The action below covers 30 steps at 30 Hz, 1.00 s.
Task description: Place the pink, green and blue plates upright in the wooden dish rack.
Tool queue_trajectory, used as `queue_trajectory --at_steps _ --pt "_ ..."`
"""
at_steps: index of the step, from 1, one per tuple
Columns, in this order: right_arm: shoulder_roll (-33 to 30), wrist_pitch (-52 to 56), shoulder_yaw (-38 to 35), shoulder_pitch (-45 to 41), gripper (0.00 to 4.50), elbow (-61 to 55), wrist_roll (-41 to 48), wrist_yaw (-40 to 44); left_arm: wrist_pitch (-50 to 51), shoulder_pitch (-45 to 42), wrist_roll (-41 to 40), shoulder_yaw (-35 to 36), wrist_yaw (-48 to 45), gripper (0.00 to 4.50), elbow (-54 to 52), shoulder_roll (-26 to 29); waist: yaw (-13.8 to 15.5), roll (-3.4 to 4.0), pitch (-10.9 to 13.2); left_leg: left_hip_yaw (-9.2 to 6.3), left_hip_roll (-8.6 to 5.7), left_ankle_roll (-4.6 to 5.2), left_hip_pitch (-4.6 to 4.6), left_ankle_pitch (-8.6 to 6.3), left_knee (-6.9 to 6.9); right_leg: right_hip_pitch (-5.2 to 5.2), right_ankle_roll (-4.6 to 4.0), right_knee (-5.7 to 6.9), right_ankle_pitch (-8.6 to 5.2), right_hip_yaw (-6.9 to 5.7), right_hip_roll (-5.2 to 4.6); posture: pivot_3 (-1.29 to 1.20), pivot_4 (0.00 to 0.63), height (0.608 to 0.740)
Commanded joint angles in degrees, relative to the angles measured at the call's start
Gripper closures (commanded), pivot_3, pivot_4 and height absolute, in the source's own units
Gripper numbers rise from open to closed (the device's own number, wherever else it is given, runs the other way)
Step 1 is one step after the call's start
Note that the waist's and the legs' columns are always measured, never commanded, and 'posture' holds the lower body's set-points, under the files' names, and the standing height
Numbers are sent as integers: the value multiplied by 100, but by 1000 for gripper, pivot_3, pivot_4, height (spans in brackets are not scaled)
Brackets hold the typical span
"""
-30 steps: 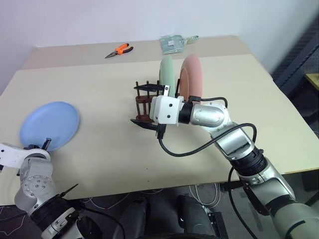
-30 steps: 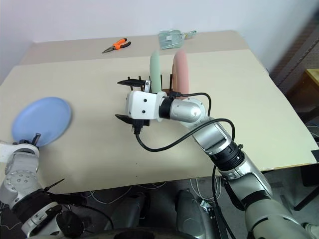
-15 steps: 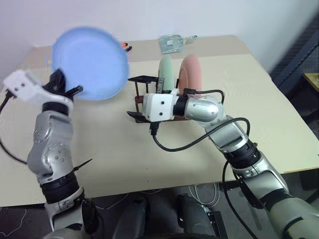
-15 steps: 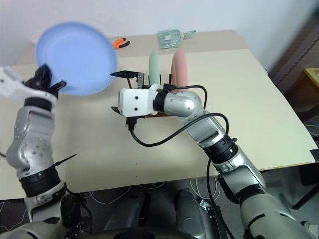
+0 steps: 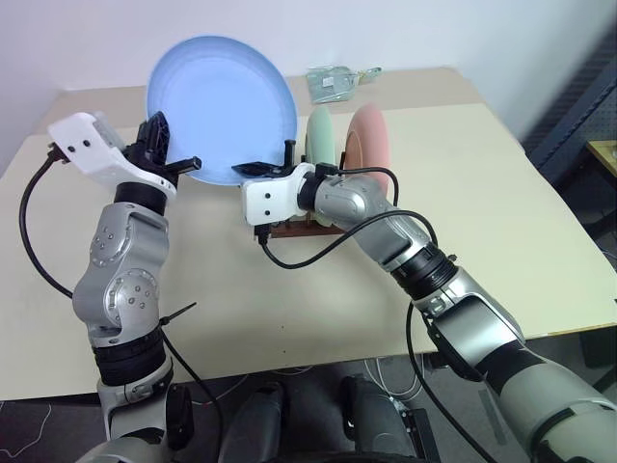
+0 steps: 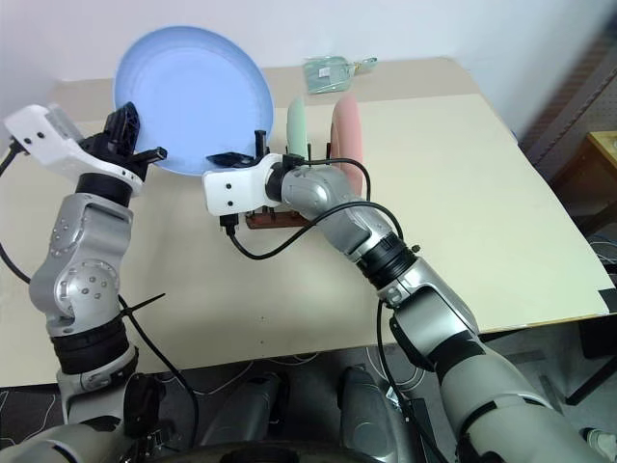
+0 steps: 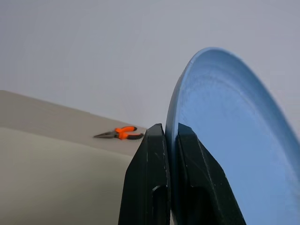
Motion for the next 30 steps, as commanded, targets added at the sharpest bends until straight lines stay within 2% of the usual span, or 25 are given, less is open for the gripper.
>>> queue_trajectory --at_steps 1,5,8,11,14,15,18,22,25,30 --pt "55 -88 -103 -87 4500 -262 -154 -161 -68 -41 -250 -10 -200 2937 -363 9 -3 0 0 0 0 1 0 0 -1 -1 0 0 0 0 0 0 150 739" --pt "111 -166 -114 -119 4500 -198 -249 -250 -548 -287 -120 562 33 939 -125 136 -12 0 1 -2 0 0 0 0 -1 -1 -1 0 0 0 1 0 150 739" --pt "233 -124 -388 -40 4500 -287 5 -384 -1116 -257 636 1030 203 939 298 665 -51 0 1 0 2 -5 1 3 -11 -7 -6 0 4 0 6 0 150 739" --pt "382 -45 -758 113 4500 -539 475 -401 -1465 24 1240 1171 166 939 672 1145 -28 1 1 0 13 -19 3 12 -34 -21 -19 3 10 4 20 0 150 739" --pt "729 454 -1379 651 4500 -1543 1892 -67 -1937 887 1971 1053 -244 939 1096 1542 -15 3 1 1 24 -18 2 11 -39 -20 -21 0 12 5 22 0 150 739" --pt "916 1020 -1612 912 4500 -2157 2666 65 -2064 1330 2186 817 -470 939 1157 1563 -15 3 1 2 24 -17 2 11 -38 -20 -21 0 12 6 21 0 150 739" --pt "1295 2745 -2057 1460 4500 -3524 4441 81 -2434 2344 2533 74 -930 939 1128 1244 16 11 3 2 23 -6 0 4 -37 -17 -21 -2 12 7 16 0 150 739" --pt "1651 4096 -2289 1780 4500 -4238 5574 -484 -2819 2954 2830 -583 -1193 939 1045 840 21 1 -1 -3 31 -6 -1 3 -30 -14 -44 -6 2 3 20 0 150 739" --pt "1950 4695 -2369 1938 4500 -4373 6046 -986 -2998 3223 2923 -939 -1346 939 1022 582 -2 9 -1 2 56 -10 4 1 -33 -16 -60 -8 4 2 35 0 150 739" --pt "2122 5225 -2539 1926 4500 -4220 6358 -1538 -2989 3357 2892 -1206 -1551 939 905 363 -4 11 1 11 76 -12 0 1 -40 -34 -76 -5 8 2 53 0 150 739"
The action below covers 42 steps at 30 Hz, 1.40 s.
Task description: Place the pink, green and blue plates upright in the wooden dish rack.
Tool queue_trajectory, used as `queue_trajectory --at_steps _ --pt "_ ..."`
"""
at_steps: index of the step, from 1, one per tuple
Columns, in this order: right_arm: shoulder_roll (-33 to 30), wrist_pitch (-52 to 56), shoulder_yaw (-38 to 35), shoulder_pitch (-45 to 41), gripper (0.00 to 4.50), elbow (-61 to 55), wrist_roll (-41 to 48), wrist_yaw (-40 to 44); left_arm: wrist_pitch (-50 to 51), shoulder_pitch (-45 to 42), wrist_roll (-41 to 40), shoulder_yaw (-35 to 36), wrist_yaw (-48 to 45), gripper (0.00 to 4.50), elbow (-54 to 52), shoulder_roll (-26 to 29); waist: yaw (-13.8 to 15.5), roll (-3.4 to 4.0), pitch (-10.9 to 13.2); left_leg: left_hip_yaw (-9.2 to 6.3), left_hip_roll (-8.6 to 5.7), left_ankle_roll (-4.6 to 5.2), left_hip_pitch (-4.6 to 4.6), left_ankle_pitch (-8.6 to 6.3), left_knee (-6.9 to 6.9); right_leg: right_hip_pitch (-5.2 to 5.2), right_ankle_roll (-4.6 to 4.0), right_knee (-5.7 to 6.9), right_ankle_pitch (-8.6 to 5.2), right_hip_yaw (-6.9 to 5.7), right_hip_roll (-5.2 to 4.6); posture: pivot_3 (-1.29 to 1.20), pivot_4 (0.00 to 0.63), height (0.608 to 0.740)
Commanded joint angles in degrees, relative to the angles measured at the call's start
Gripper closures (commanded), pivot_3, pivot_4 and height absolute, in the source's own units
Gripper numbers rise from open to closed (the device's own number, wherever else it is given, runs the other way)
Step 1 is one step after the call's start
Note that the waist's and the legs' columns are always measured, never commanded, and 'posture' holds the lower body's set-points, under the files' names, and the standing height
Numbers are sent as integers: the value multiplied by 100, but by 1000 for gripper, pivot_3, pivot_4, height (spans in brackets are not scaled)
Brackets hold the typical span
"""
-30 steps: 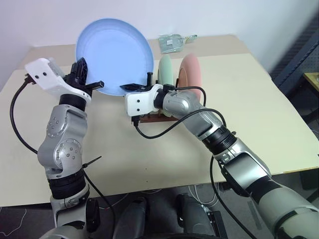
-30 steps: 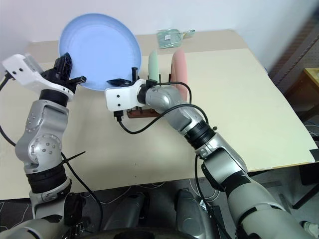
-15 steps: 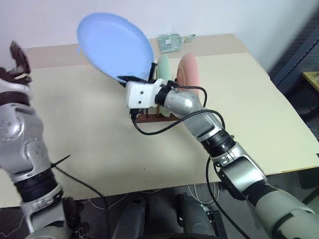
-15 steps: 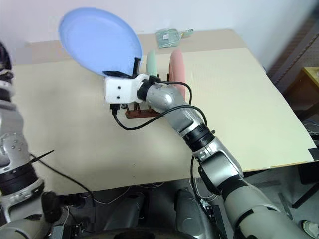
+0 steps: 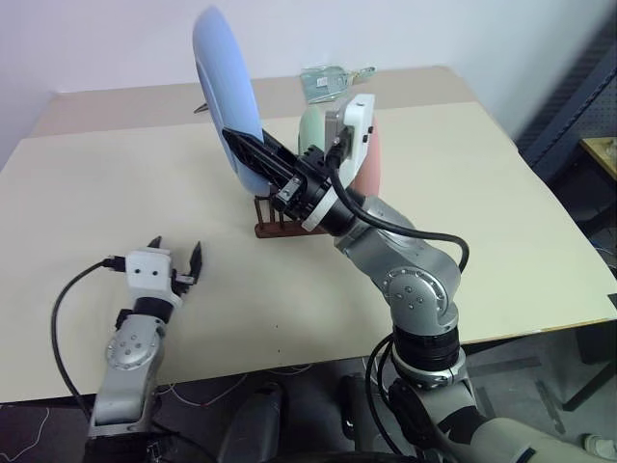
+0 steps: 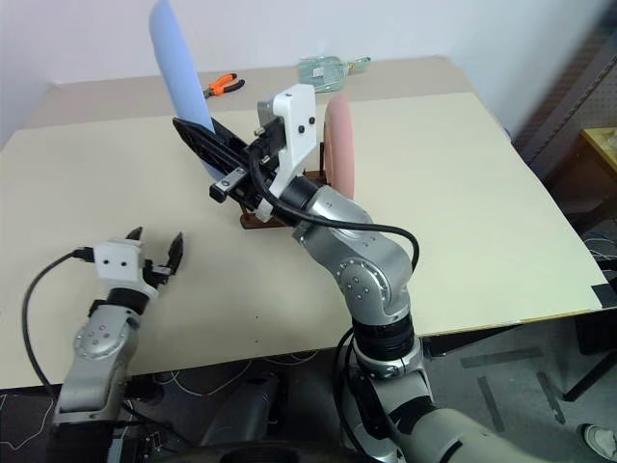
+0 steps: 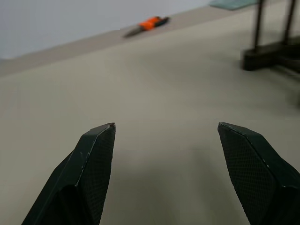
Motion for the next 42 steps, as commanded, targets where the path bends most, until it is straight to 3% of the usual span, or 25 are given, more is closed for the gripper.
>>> queue_trajectory --at_steps 1,14,22,25,31,38,42 --pt "167 214 -174 -102 4500 -79 299 -337 -104 41 15 -44 -139 939 -301 -19 8 0 0 0 1 0 0 0 0 0 0 1 0 -2 0 0 150 739" --pt "416 494 -431 -144 4500 233 582 -1537 16 80 99 -179 -448 939 -580 -22 7 1 0 3 0 0 -1 0 2 2 -1 0 -1 -3 1 0 150 739" --pt "348 662 -650 -647 4500 883 842 -2061 54 64 188 -347 -575 939 -636 -9 8 2 1 4 0 1 -1 0 4 4 -1 0 0 -4 2 0 150 739" --pt "187 641 -540 -799 3351 1008 737 -1958 74 58 210 -398 -593 867 -640 -29 2 4 2 3 0 1 -1 0 3 3 1 -1 0 -4 2 0 150 739" --pt "-360 416 4 -1119 315 801 86 -1491 60 33 240 -445 -579 867 -619 -84 -8 8 5 5 1 1 -1 1 4 2 7 0 4 -4 4 0 150 739" --pt "-1464 -459 470 -1423 315 340 -903 -455 42 -110 290 -502 -562 867 -517 -146 9 7 4 6 0 1 -2 1 6 6 8 -5 3 -7 1 0 150 739" --pt "-2374 -974 -76 -1416 315 143 -1045 267 37 -271 323 -489 -565 867 -397 -145 27 6 4 5 0 1 -3 1 6 8 10 -6 4 -9 2 0 150 739"
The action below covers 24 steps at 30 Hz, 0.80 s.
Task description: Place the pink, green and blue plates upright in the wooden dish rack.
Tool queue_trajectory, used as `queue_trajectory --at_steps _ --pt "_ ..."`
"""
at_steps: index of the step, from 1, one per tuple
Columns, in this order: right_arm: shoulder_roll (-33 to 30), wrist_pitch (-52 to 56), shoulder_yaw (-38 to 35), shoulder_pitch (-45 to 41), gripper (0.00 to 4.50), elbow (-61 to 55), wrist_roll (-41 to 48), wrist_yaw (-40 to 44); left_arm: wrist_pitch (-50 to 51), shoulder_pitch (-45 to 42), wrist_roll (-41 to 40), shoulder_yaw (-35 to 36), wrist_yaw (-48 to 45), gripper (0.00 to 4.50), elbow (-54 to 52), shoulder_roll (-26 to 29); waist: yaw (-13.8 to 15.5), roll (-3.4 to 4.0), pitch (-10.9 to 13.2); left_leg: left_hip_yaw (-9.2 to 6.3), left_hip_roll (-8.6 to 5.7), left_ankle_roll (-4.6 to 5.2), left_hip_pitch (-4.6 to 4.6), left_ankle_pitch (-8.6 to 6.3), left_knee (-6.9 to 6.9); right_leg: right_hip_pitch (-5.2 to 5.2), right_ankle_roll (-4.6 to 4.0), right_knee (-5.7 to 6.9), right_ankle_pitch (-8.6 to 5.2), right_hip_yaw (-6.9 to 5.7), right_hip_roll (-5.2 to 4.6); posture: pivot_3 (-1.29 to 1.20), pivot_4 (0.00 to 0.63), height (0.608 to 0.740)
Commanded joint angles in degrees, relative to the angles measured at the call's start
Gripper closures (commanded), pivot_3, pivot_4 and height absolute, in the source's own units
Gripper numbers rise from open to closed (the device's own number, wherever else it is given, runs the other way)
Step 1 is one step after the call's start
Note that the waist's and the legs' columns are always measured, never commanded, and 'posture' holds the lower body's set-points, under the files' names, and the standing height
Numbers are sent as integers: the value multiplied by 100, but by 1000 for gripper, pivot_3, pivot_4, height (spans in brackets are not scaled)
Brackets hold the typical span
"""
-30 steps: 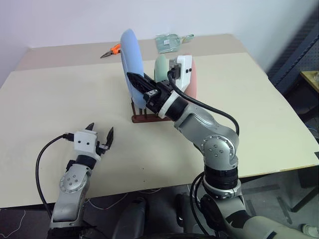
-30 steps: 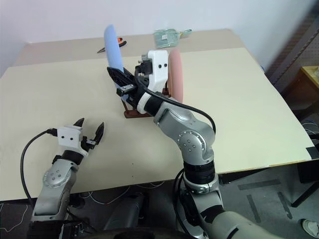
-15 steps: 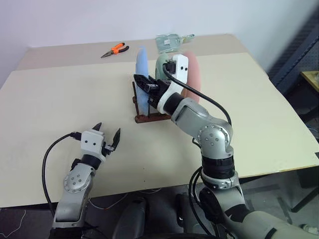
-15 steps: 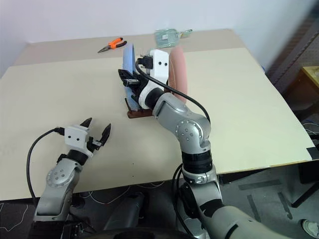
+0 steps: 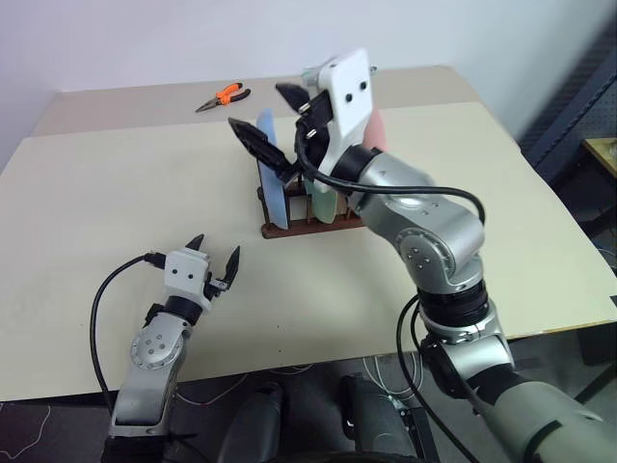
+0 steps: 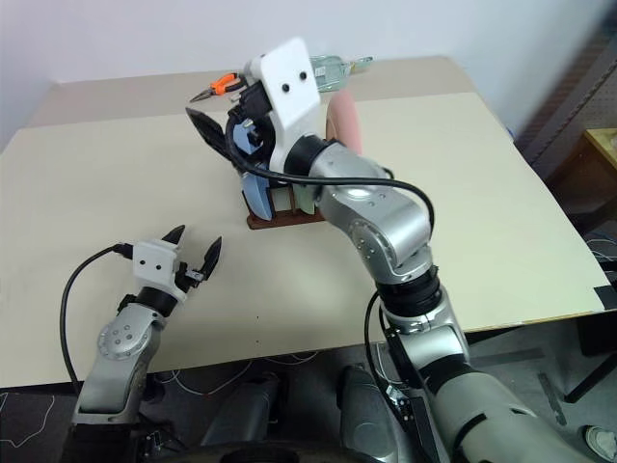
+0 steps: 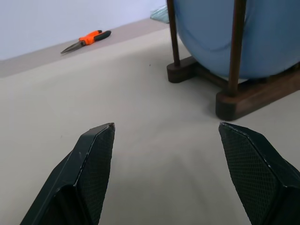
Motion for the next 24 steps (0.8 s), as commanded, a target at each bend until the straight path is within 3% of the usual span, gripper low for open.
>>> queue_trajectory --at_steps 1,4,8,14,24 --pt "-792 -603 -701 -24 315 -364 -141 683 -44 -137 17 97 37 867 -18 19 20 -1 0 -1 0 0 0 0 1 5 1 -3 0 -3 -1 0 150 739" --pt "-2128 -760 -1829 829 315 62 -209 1257 -20 -228 -7 394 82 867 237 182 118 -10 -6 -5 -3 1 -1 0 5 22 4 -23 -1 -16 -5 0 150 739" --pt "-2877 -1097 -2526 2251 315 644 -411 1605 -62 -197 25 532 31 867 514 348 145 4 -2 2 1 12 -1 -6 -1 47 -17 -80 -1 -25 -7 0 150 739" --pt "-2795 -1591 -2386 3597 315 1031 -563 2166 39 -153 -109 633 -95 867 586 428 93 29 7 31 11 23 4 -13 2 41 -4 -77 9 -1 -5 0 150 739" --pt "-2459 -2269 -1831 3463 315 1622 -819 2521 295 281 -346 721 -339 867 213 491 37 29 8 44 16 23 6 -13 11 44 -9 -82 10 -2 -8 0 150 739"
